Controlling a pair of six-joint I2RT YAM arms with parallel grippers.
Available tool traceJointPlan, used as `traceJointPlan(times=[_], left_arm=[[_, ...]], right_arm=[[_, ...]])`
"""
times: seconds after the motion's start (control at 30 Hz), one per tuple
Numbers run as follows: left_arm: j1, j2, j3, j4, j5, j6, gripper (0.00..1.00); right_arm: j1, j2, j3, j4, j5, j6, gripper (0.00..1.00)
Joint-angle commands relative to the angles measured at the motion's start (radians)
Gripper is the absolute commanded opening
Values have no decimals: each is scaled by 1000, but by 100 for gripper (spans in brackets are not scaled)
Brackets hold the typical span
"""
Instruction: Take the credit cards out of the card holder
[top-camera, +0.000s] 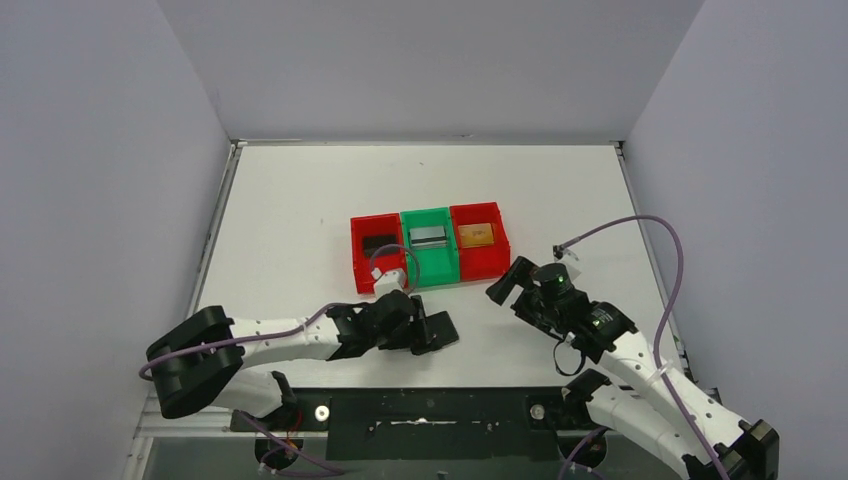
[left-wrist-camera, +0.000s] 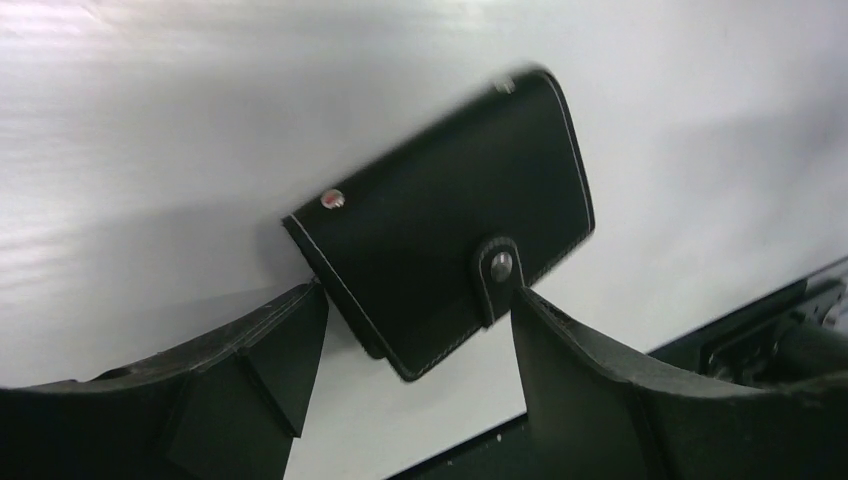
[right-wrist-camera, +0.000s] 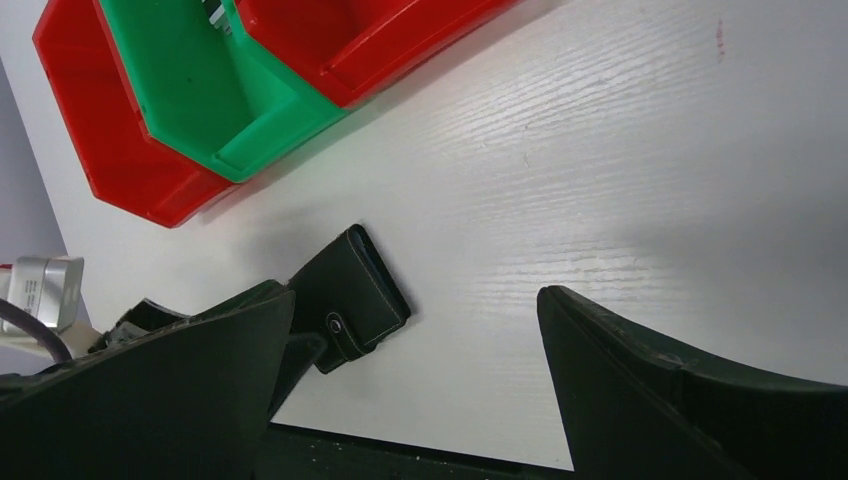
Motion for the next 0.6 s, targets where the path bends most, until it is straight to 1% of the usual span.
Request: traceJointPlan(times=[0.0,0.07,0.17,0.27,0.33,0.4,0.43,0.5,0.57], left_arm=[[-86,-2,27,10,-32,-23,69],[-95,-42,16,9,-58,-27,71],[-94,-118,3,-6,-116,10,74],[-76,-185,8,-51,-179,60,79],[-36,-208,7,-49,-166,110,84],[42,-213,4,-16,-92,168,84],[64,-211,2,4,-56,194,84],[90,-203,-5,50,-2,251,84],[92,-188,-11,114,46,291,84]], right_arm=[[9,-65,-40,29,17,61,98],[9,-81,-80,60,-18,112,98],[24,-81,-160,172,-105,168,99],[82,-42,-223,285,-125,232,95],[144,-3,-238,333,-90,267,93],[208,36,-233,344,-21,320,91],[249,52,-226,321,36,365,90],[338,67,-233,287,158,476,89],[381,71,-266,337,192,519,90]])
